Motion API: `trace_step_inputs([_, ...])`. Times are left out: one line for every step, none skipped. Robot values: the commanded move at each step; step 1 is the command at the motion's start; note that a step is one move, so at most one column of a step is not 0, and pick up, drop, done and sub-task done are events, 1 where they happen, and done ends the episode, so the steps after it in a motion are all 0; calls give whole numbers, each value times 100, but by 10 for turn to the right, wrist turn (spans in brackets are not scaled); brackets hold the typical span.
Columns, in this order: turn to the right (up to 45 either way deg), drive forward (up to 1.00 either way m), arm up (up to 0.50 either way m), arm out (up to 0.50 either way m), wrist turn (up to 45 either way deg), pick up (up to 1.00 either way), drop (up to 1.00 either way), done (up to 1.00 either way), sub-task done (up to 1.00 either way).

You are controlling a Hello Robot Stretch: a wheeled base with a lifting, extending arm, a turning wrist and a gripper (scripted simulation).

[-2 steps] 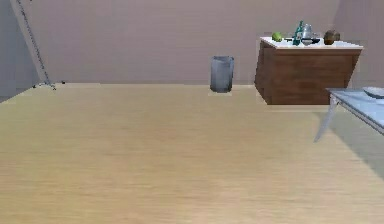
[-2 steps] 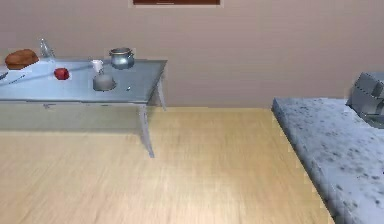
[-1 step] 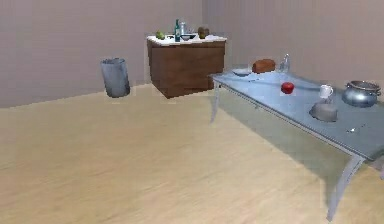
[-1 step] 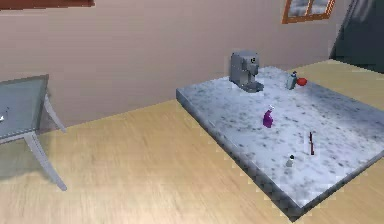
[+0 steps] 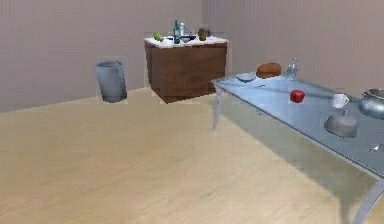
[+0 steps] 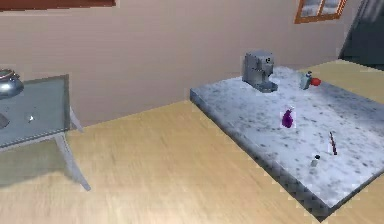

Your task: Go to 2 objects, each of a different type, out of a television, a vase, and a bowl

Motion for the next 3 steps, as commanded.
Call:
trace_step_inputs([60, 0, 0, 0, 0, 0, 0, 0, 0])
trace_step_inputs([0, 100, 0, 0, 0, 0, 0, 0, 0])
trace_step_inputs([30, 0, 0, 0, 0, 0, 0, 0, 0])
